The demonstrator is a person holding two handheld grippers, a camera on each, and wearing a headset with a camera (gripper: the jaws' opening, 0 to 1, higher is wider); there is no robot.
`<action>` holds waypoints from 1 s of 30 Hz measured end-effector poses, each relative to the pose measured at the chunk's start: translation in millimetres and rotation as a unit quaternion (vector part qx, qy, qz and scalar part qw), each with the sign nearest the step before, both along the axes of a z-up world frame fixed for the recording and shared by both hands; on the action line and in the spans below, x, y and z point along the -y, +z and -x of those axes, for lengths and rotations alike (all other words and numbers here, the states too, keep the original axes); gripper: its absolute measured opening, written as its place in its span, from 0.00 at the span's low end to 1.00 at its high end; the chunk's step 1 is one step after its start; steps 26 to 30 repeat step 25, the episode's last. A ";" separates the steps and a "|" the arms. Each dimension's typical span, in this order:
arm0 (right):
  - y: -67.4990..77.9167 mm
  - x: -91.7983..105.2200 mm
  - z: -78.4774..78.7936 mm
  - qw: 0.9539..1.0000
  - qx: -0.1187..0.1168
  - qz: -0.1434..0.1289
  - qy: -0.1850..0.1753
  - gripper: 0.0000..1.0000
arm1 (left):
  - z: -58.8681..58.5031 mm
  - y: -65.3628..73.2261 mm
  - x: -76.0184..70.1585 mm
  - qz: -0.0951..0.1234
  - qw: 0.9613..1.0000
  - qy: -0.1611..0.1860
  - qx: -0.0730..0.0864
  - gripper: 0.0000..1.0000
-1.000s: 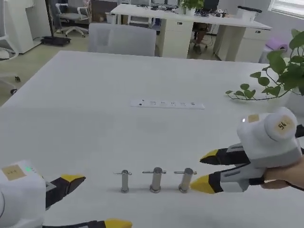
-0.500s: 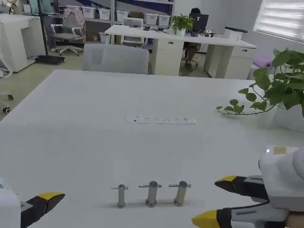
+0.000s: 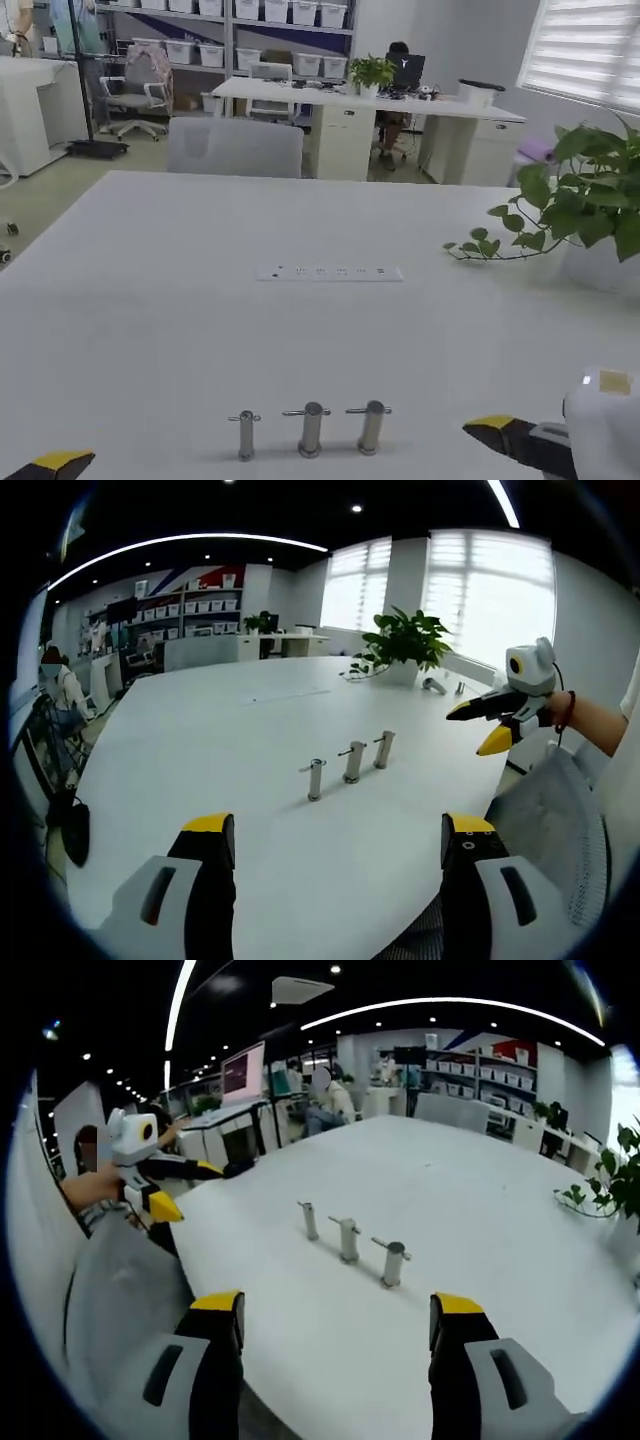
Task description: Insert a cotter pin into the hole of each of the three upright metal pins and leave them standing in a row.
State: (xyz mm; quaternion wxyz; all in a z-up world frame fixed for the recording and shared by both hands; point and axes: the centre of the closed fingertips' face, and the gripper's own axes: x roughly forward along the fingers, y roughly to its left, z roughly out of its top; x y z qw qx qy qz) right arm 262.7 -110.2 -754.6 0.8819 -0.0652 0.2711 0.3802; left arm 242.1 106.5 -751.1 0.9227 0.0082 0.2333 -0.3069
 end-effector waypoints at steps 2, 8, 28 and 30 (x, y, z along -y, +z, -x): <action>0.4 -0.7 2.7 1.000 0.001 -0.001 0.000 0.77 | 2.4 -2.8 -1.2 -0.005 1.000 0.002 -0.004 0.85; -6.9 2.1 10.6 1.000 -0.008 0.006 0.000 0.77 | 5.1 -5.5 -4.0 -0.008 1.000 0.013 -0.008 0.84; -20.1 12.0 20.7 0.999 -0.025 0.019 -0.017 0.79 | 9.2 -6.3 -3.5 -0.010 1.000 0.025 -0.011 0.83; -20.1 12.0 20.7 0.999 -0.025 0.019 -0.017 0.79 | 9.2 -6.3 -3.5 -0.010 1.000 0.025 -0.011 0.83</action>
